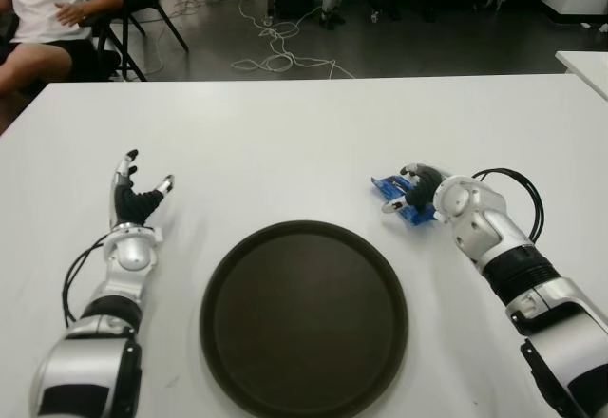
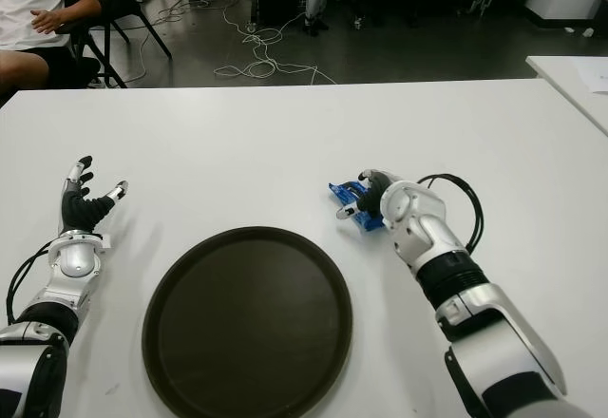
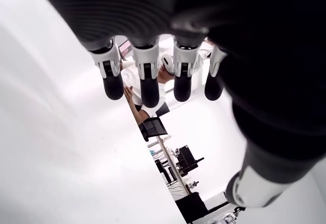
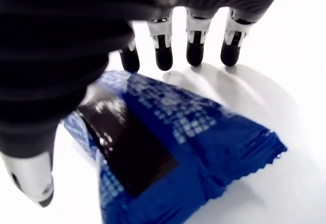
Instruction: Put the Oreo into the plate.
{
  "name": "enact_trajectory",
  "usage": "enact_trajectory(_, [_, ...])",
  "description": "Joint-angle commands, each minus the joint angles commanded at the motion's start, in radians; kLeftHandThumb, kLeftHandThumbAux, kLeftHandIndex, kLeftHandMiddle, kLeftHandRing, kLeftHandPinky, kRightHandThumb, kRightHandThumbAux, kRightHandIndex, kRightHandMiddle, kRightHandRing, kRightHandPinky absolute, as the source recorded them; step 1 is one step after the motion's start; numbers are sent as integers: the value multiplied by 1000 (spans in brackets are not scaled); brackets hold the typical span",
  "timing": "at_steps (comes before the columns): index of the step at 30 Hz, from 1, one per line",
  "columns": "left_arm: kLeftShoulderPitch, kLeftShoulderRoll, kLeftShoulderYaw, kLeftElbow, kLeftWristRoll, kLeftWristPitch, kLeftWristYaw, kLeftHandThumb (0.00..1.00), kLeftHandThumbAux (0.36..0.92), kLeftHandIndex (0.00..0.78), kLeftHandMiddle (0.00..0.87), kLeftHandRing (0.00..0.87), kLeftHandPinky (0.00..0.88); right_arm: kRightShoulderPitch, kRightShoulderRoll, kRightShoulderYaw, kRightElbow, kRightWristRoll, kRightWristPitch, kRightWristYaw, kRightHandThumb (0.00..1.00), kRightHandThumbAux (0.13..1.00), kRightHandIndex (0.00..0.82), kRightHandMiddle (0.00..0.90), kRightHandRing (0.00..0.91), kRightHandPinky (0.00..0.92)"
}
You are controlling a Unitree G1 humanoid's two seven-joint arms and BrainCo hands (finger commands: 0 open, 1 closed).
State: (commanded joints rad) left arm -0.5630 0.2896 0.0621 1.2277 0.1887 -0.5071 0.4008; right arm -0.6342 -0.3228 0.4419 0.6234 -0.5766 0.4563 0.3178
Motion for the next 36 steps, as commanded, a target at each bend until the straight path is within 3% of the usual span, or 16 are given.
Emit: enact_trajectory(36, [2,2,1,-2,-6,0,-4,0,735,67,99,77,60,-1,14,-11,12,2,20,1,0,621,111,113,50,0])
